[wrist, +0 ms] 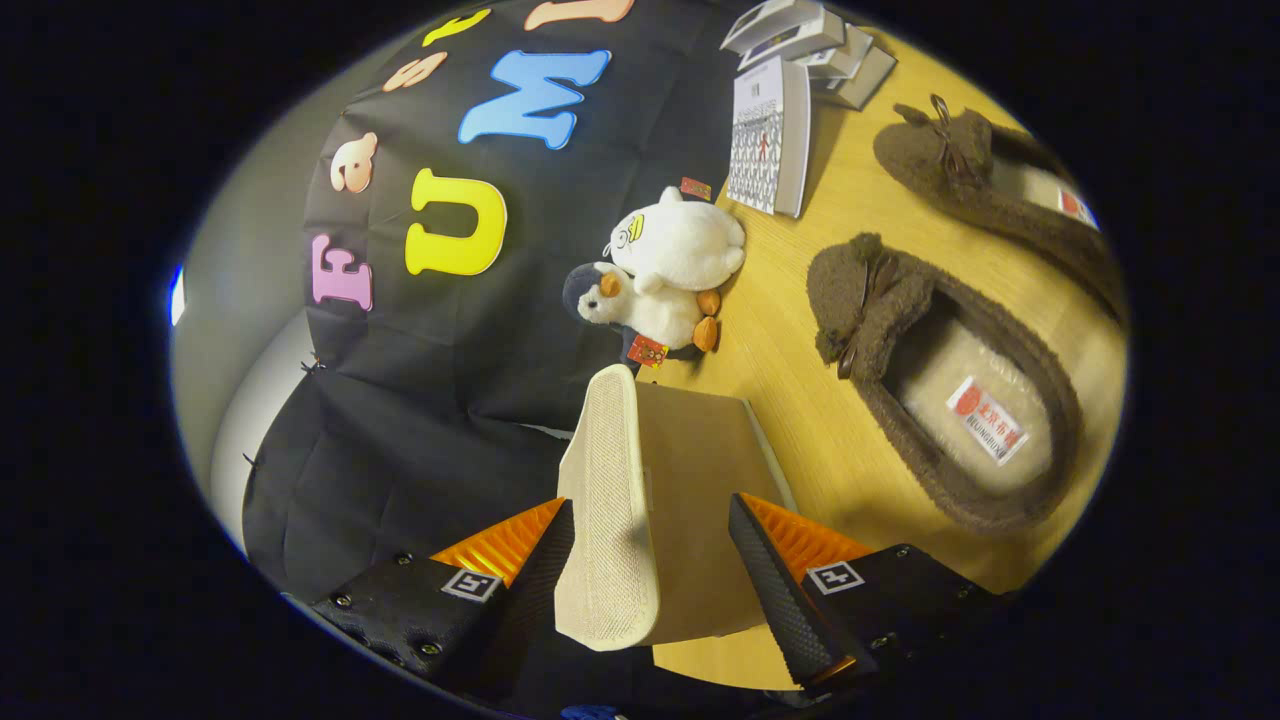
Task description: Open the storage box then place both shoes into the box .Put the left shoe in first, then the right shoe, with the right side of both shoes facing outward in a uniform manner.
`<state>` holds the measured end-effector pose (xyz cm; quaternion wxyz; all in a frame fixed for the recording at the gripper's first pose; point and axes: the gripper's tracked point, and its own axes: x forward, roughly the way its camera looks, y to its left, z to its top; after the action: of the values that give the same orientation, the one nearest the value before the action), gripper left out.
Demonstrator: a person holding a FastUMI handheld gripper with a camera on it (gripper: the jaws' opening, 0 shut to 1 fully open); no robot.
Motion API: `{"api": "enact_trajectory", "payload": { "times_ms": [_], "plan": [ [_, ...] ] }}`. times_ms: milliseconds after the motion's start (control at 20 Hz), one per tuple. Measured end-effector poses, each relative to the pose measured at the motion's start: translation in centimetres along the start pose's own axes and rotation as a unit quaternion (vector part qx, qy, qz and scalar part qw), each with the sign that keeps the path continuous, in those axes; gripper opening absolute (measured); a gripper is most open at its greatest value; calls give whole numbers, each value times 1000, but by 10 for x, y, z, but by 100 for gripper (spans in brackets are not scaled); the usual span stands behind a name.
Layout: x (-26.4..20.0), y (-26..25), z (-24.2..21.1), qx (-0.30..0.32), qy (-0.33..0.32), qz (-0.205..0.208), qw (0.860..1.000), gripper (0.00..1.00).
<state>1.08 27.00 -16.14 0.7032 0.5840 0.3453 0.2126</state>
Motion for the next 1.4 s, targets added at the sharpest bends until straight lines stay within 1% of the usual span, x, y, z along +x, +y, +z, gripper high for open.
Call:
{"api": "enact_trajectory", "payload": {
  "times_ms": [100,250,300,350,450,500,550,800,850,900,950,1000,1050,1250,1350,1400],
  "plan": [
    [4,0,-7,25,12,8,1000,95],
    [11,2,-14,46,20,18,999,95],
    [13,3,-15,51,23,21,998,91],
    [14,5,-19,54,28,25,998,85],
    [14,4,-20,51,29,22,998,85],
    [17,2,-14,54,17,24,998,67],
    [14,6,-15,55,20,29,998,50],
    [13,21,-28,44,57,60,996,50],
    [-6,18,-15,33,49,57,997,50],
    [16,22,-11,40,33,58,997,30],
    [12,27,-22,40,40,64,996,9],
    [14,29,-26,35,51,64,996,9],
    [11,29,-26,28,57,64,996,6],
    [8,40,-27,7,61,61,996,6],
    [5,51,-27,-11,65,65,996,6],
    [5,55,-26,-22,66,60,996,6]
  ]
}}
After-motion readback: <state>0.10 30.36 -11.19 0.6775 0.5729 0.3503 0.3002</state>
